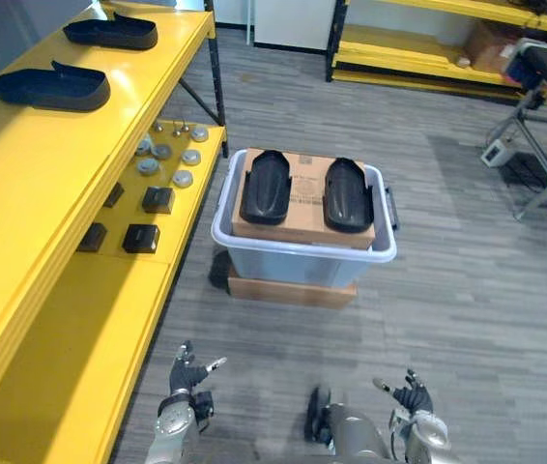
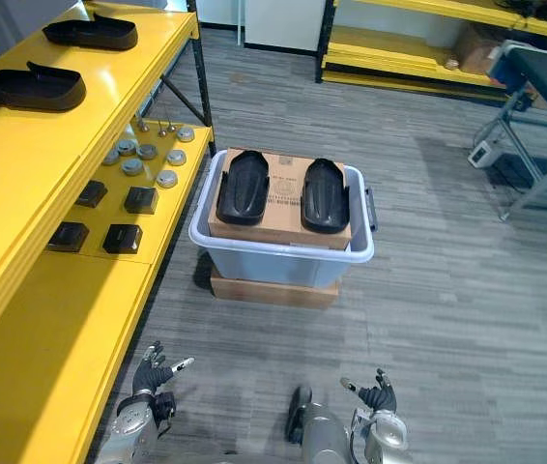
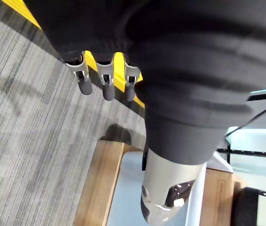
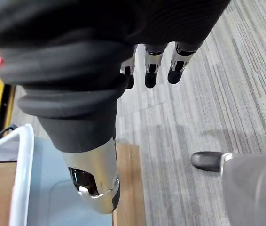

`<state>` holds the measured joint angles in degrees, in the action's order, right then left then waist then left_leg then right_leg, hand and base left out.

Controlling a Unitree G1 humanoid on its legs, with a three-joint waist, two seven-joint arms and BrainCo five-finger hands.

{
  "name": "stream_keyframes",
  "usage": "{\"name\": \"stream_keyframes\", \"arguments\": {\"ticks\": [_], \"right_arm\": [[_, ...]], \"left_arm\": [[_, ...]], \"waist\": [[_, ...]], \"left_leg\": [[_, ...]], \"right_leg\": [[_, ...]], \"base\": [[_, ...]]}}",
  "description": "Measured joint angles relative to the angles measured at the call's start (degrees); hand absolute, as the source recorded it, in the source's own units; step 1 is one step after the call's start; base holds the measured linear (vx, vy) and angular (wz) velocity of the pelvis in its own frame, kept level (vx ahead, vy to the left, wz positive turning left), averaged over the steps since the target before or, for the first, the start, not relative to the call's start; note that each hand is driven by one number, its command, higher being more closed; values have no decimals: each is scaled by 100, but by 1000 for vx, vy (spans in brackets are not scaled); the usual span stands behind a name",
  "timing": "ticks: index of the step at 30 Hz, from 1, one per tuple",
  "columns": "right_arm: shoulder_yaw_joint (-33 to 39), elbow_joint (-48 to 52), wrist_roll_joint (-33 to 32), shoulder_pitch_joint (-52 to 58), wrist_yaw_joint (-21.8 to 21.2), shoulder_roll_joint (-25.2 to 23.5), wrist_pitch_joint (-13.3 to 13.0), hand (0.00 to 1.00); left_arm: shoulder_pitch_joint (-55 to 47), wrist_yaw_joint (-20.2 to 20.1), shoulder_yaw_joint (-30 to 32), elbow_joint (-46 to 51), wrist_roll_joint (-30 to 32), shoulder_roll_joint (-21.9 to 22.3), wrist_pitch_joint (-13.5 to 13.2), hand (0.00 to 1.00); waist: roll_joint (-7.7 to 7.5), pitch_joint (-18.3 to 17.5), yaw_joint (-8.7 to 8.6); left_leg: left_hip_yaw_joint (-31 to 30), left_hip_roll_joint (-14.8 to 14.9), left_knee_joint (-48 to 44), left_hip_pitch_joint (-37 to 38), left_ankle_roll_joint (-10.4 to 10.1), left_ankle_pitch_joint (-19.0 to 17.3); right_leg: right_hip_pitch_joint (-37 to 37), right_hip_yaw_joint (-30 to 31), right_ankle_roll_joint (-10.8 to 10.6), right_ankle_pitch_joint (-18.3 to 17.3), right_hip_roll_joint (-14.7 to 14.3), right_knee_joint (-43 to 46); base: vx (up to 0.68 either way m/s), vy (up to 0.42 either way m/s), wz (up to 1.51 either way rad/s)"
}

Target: Walk over and take plastic housings, then place them on the shelf

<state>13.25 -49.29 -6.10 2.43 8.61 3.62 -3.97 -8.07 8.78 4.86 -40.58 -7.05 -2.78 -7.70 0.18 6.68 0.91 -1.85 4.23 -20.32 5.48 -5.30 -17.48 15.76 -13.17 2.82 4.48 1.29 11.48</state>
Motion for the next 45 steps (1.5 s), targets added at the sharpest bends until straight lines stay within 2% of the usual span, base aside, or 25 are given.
{"name": "stream_keyframes", "arguments": {"ticks": [1,2,3,4,6,7,8,9,10,13,17,22,26,29,34,37,42,45], "right_arm": [[-47,43,-5,-27,0,37,-6,0],[-137,82,-14,-34,2,61,-22,0],[-167,98,-17,-55,4,24,-20,0],[-195,134,-33,-95,11,14,-55,0],[-200,133,-63,-160,9,7,-118,0],[-178,130,-66,-176,10,16,-128,0],[-93,123,-83,-154,18,23,-130,0],[-42,125,-105,-109,20,41,-137,0],[54,27,-115,-67,25,58,-137,0],[86,4,-116,142,45,11,-108,0],[520,39,-130,115,137,43,-119,0],[1144,259,-357,14,261,322,-118,0],[1673,1169,-480,25,541,901,-129,0],[1764,1913,-425,-15,762,1185,-202,0],[1709,2621,-8,-500,1028,1299,-226,0],[1368,2794,248,-852,1156,1398,-226,0],[772,2803,682,-1404,1245,1493,-207,0],[413,2401,857,-1822,1248,1496,-185,0]], "left_arm": [[24,-2,48,4,0,121,-1,0],[-27,-4,48,6,-3,201,-6,0],[-37,-18,33,7,-3,210,-14,0],[-33,-33,30,6,-4,208,-20,0],[-33,-88,29,10,-12,221,-23,0],[-40,-110,24,6,-12,230,-21,0],[-31,-112,18,2,-14,252,-22,0],[-52,-113,2,-5,-15,272,-21,0],[-32,-120,-31,-103,-14,259,-14,0],[28,-108,-43,-109,-12,93,-19,0],[-2,-111,-39,-183,-6,-104,-11,0],[-41,-120,-35,-149,3,-265,-12,0],[-300,-191,-47,-12,64,-270,-16,0],[-335,-253,-142,-9,77,-272,-18,0],[-339,-263,-333,4,89,-288,-32,0],[-358,-263,-446,4,88,-295,-37,0],[-468,-261,-533,1,87,-224,-42,0],[-585,-255,-546,1,83,-204,-43,0]], "waist": [[43,14,-11],[85,56,36],[64,77,72],[122,49,150],[64,61,256],[98,73,296],[188,54,292],[237,46,287],[376,0,279],[77,-6,249],[45,-16,240],[3,-47,135],[-26,-97,-33],[-21,-146,-31],[-20,-148,-29],[-20,-148,-17],[-15,-144,2],[-11,-138,7]], "left_leg": [[9,44,-1002,-289,-57,272],[35,212,-2344,-784,-53,546],[138,318,-2841,-1010,42,455],[309,449,-3297,-1335,122,260],[421,492,-2935,-1739,158,92],[360,506,-2298,-1887,133,80],[291,528,-1346,-1884,30,186],[210,542,-816,-1870,-67,430],[104,538,-376,-1809,79,719],[279,177,185,-1495,206,879],[590,3,536,-1195,289,927],[850,-41,829,-1098,337,956],[993,-78,1093,-952,359,971],[986,-112,1255,-935,412,1018],[948,-133,1436,-870,449,1101],[872,-168,1520,-871,452,1201],[634,-237,1824,-873,461,1453],[512,-308,1966,-882,474,1624]], "right_leg": [[-356,-69,-5,-141,-72,-152],[-832,-91,48,-204,-156,-412],[-1036,-84,94,-237,-219,-517],[-1312,-17,122,-277,-272,-665],[-1512,123,93,-295,-236,-816],[-1595,208,35,-328,-213,-876],[-1646,237,-91,-391,-215,-877],[-1663,229,-147,-426,-252,-873],[-1699,245,-270,-496,-255,-873],[-1746,320,-494,-608,101,-852],[-1716,633,-615,-615,287,-886],[-1496,941,-654,-596,301,-899],[-1425,1170,-670,-583,302,-976],[-1358,1229,-671,-582,301,-978],[-1361,1222,-668,-579,309,-992],[-1363,1176,-667,-577,341,-995],[-1348,1007,-680,-477,390,-1076],[-1321,921,-704,-432,445,-1075]], "base": [[529,-214,21],[407,-146,15],[371,-81,-5],[336,-58,-31],[287,-9,-38],[217,88,-34],[204,122,-26],[215,228,-5],[178,203,11],[158,134,10],[113,99,-32],[23,22,-33],[41,2,-28],[70,-2,-20],[45,-4,0],[-9,-2,12],[-58,-7,20],[-111,13,18]]}}
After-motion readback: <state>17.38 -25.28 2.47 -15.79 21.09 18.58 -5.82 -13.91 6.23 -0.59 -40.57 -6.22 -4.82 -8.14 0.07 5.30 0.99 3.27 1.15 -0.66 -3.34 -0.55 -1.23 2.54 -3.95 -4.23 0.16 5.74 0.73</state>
